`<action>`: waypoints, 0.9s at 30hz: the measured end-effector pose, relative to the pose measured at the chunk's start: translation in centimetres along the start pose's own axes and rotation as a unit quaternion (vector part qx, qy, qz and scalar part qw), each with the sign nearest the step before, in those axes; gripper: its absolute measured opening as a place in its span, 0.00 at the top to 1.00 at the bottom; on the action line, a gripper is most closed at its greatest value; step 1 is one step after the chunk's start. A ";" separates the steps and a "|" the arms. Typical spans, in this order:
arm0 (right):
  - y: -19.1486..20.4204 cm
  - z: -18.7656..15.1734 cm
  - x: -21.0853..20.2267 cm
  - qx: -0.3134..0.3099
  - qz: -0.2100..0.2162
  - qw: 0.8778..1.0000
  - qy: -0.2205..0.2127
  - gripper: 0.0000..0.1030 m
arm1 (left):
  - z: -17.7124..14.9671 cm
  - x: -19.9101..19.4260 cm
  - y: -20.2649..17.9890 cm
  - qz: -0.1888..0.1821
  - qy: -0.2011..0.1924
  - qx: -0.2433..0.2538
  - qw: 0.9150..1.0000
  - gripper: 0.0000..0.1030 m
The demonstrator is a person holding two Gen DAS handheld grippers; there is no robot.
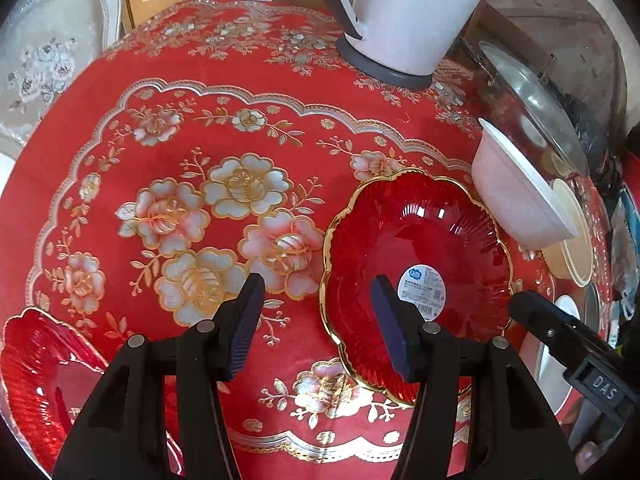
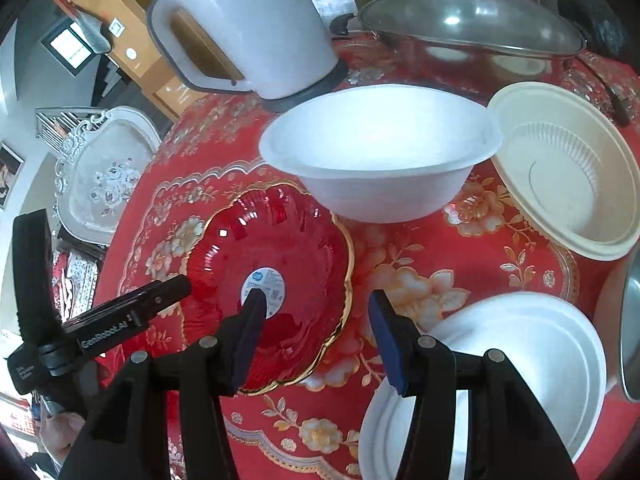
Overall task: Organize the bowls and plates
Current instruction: 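Close both grippers on the rim of the small red plate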
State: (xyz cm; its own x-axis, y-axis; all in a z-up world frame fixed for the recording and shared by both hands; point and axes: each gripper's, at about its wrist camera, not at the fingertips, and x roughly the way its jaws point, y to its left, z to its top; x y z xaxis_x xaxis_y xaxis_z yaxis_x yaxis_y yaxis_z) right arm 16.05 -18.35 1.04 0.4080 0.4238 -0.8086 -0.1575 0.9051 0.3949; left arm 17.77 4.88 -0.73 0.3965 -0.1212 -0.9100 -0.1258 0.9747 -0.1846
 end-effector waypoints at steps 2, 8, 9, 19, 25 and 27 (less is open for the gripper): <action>-0.2 0.1 0.3 0.001 0.001 1.000 0.002 0.48 | 0.1 0.4 -0.2 -0.003 0.007 0.002 1.000 0.46; 0.0 0.7 1.1 -0.003 -0.009 1.000 0.013 0.48 | 0.8 1.4 -0.7 -0.017 0.023 0.006 1.000 0.46; 0.0 0.8 1.2 -0.002 -0.011 1.000 0.014 0.48 | 0.8 1.5 -0.8 -0.018 0.025 0.005 0.999 0.46; 0.1 1.8 1.7 -0.001 -0.018 1.000 0.025 0.48 | 1.0 2.6 -1.6 -0.012 0.038 0.017 0.999 0.46; -0.5 1.9 2.1 0.006 -0.006 1.000 0.019 0.48 | 0.9 3.2 -2.3 -0.003 0.040 0.026 0.999 0.46; -0.5 1.9 2.5 0.007 -0.002 1.000 0.026 0.48 | 1.0 3.2 -2.5 -0.001 0.040 0.028 0.999 0.46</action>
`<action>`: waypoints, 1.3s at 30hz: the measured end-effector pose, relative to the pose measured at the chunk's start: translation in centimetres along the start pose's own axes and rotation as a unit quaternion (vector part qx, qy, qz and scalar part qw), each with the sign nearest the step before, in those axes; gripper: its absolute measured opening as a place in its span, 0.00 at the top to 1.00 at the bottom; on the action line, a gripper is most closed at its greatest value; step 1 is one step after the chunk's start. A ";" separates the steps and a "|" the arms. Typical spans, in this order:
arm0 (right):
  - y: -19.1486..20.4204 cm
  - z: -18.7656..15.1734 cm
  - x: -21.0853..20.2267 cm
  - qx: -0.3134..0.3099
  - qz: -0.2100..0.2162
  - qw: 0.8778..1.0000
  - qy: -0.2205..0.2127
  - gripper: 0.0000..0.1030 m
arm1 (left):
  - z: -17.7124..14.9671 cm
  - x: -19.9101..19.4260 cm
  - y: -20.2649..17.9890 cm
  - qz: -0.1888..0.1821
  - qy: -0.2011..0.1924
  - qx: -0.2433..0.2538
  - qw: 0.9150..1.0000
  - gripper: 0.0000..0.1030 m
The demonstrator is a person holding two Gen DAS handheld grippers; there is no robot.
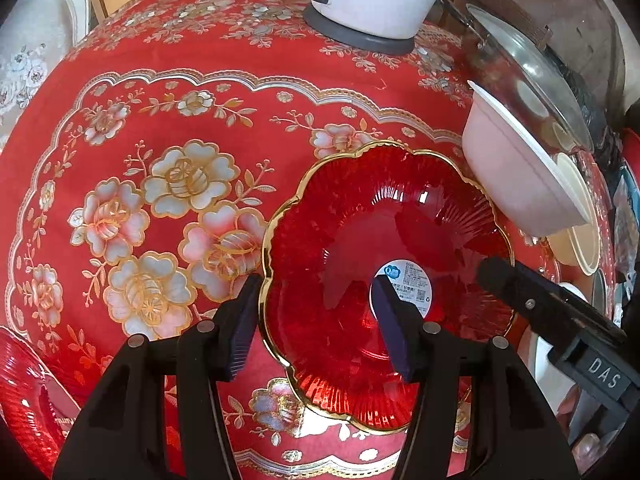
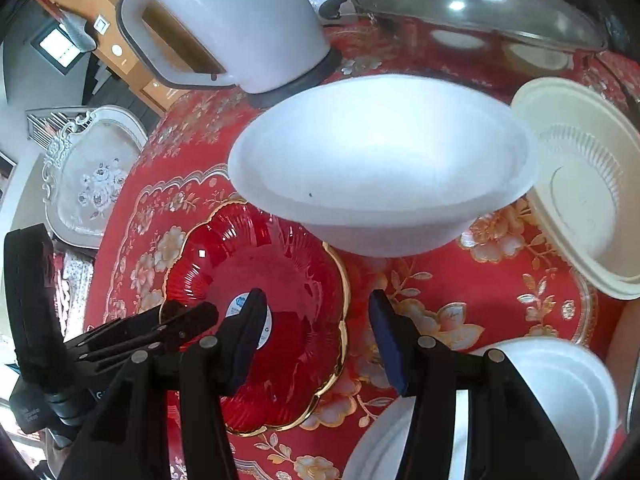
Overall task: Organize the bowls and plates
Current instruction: 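Close both grippers on the rim of the small red plate, then carry the red plate with both grippers and lower it into the red bowl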
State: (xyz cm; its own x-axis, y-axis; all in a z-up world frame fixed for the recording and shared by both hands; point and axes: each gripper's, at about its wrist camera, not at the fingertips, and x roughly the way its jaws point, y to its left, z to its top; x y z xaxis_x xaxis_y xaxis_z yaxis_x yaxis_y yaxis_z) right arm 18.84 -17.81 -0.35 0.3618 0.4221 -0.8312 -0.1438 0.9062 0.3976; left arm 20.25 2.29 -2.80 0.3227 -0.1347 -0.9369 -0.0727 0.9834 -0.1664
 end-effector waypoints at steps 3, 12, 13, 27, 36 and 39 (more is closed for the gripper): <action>0.1 0.1 0.1 -0.004 -0.007 1.000 -0.002 0.50 | -0.1 -0.1 -0.2 0.007 0.001 0.005 1.000 0.46; -0.4 -0.5 0.0 -0.005 0.002 1.000 -0.019 0.86 | -0.1 0.3 -1.0 0.046 -0.009 0.021 0.999 0.54; -0.5 -0.6 -0.1 -0.008 0.000 1.000 -0.021 0.87 | -0.2 0.2 -0.9 0.057 -0.017 0.021 0.998 0.59; 0.3 -4.1 -2.7 -0.046 0.023 0.998 -0.046 0.93 | -2.8 -2.8 0.6 0.046 -0.063 0.015 0.997 0.75; 1.8 -6.0 -5.2 -0.059 0.050 0.995 -0.060 0.93 | -5.5 -6.7 1.3 0.039 -0.086 0.014 0.995 0.75; 2.5 -6.5 -5.7 -0.065 0.059 0.994 -0.063 0.93 | -6.5 -8.1 1.8 0.044 -0.096 0.017 0.994 0.75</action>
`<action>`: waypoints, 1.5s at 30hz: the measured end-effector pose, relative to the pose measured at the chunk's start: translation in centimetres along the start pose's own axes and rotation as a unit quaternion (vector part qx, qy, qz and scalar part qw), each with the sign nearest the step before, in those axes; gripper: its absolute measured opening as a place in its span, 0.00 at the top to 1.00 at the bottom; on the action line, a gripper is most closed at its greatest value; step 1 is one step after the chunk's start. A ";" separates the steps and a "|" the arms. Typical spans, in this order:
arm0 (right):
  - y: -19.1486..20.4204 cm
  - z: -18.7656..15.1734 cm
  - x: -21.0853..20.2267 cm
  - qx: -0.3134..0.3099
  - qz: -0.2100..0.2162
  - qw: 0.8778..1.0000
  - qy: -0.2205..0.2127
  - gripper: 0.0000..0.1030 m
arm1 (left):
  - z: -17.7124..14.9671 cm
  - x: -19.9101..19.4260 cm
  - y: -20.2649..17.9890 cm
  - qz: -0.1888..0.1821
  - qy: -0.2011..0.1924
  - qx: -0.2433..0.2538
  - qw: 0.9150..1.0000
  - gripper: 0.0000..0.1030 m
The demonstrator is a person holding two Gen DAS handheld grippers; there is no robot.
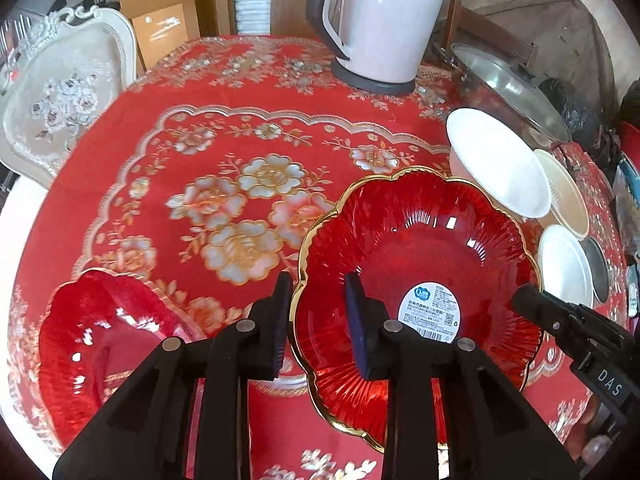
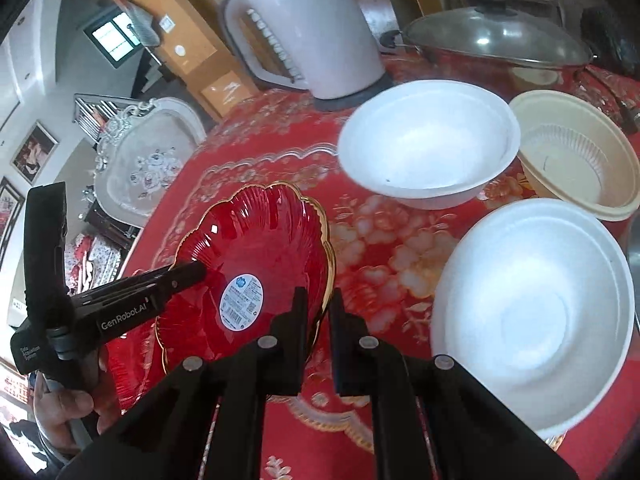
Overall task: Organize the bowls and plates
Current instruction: 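Carry the red plate with both grippers and lower it into the red bowl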
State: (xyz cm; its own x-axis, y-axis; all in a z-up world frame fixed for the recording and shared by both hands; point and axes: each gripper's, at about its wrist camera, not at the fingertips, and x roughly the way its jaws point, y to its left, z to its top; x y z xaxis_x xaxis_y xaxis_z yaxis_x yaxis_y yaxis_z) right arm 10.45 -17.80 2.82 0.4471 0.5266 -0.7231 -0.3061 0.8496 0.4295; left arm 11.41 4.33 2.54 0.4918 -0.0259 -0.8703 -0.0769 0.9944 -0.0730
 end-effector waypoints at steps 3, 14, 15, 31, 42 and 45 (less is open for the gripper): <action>1.2 -0.2 -0.4 -0.010 0.009 1.000 -0.003 0.93 | -0.6 -1.4 1.0 0.001 -0.010 -0.007 1.000 0.75; 8.9 -0.6 1.9 -0.060 0.063 0.996 0.012 0.92 | -2.7 -6.5 8.9 0.044 -0.035 -0.045 0.997 0.75; 9.9 -0.7 2.6 -0.068 0.067 0.995 0.016 0.92 | -3.0 -6.6 9.7 0.048 -0.034 -0.049 0.997 0.75; 16.0 -4.6 9.0 -0.115 0.060 0.988 0.082 0.89 | -7.4 -4.5 17.2 0.083 -0.004 -0.103 0.991 0.74; 18.1 -5.7 10.3 -0.151 0.028 0.984 0.090 0.88 | -8.3 -3.9 18.5 0.106 -0.005 -0.099 0.989 0.73; 18.7 -5.7 10.6 -0.164 0.014 0.982 0.093 0.88 | -8.5 -3.6 18.3 0.116 -0.008 -0.094 0.989 0.73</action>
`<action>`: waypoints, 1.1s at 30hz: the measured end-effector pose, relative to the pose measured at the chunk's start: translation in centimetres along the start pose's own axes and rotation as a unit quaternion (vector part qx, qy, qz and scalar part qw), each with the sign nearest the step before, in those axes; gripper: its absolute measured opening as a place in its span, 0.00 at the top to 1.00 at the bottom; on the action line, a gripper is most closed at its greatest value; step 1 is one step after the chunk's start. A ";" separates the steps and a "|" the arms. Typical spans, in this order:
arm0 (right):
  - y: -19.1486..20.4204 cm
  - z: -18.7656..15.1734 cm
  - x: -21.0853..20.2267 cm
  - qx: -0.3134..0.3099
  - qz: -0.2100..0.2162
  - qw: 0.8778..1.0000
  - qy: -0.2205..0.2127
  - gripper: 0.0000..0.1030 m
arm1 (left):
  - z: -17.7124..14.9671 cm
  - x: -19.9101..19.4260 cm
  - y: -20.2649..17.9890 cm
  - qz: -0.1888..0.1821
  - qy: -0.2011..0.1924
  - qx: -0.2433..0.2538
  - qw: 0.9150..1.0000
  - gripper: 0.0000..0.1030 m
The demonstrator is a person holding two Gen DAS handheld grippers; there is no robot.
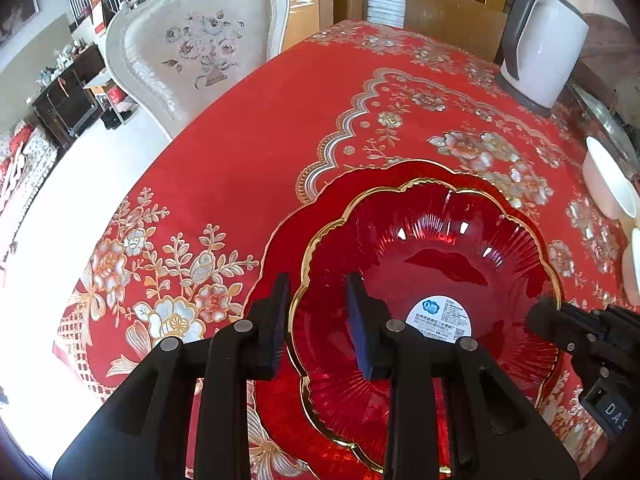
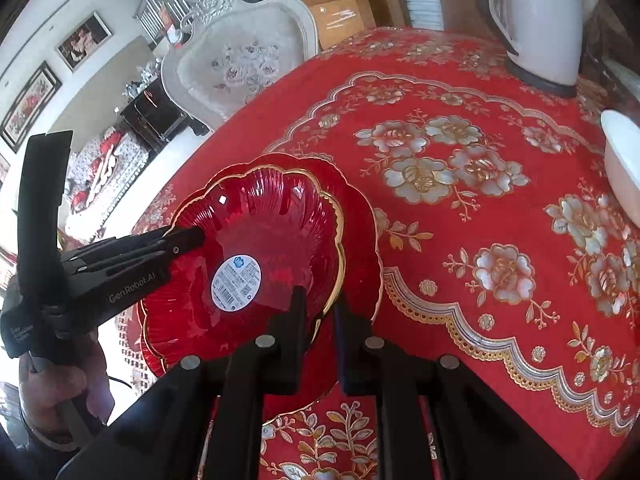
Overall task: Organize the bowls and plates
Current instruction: 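Carry the red plate with both grippers and lower it into the red bowl, then open both grippers and withdraw from the stacked red dishes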
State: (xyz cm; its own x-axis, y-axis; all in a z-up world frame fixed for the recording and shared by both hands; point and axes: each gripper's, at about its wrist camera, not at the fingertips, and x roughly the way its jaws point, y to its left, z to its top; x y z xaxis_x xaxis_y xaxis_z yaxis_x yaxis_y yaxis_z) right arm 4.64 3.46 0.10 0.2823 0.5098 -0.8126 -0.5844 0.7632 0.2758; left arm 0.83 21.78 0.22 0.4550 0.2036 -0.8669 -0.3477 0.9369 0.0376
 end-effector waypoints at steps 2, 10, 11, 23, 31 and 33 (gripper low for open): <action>0.3 0.0 0.2 -0.006 -0.008 1.000 0.003 0.88 | -0.1 0.1 0.0 0.003 -0.002 0.002 1.000 0.73; 1.3 0.3 0.7 -0.033 -0.045 0.998 0.010 0.84 | -0.4 0.2 -0.4 0.018 -0.009 0.013 1.000 0.73; 1.4 0.3 0.7 -0.034 -0.047 0.998 0.010 0.83 | -0.4 0.2 -0.4 0.017 -0.008 0.012 1.000 0.73; 2.7 0.7 1.1 -0.071 -0.085 0.993 0.041 0.72 | -0.7 0.5 -1.5 0.042 -0.004 0.037 0.998 0.72; 3.6 0.9 1.4 -0.105 -0.111 0.987 0.056 0.71 | -0.5 -0.2 -1.8 0.060 -0.021 0.048 0.997 0.72; 3.3 0.9 0.7 -0.097 -0.110 0.988 0.043 0.71 | -0.4 -0.4 -1.8 0.056 -0.022 0.043 0.997 0.72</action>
State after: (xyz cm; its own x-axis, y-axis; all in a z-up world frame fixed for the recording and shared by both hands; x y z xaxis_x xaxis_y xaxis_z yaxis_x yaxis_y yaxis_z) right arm 3.65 6.70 0.88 0.3575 0.2975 -0.8853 -0.6536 0.7568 -0.0097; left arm 0.93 19.93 0.33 0.4535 0.3179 -0.8326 -0.3264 0.9286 0.1767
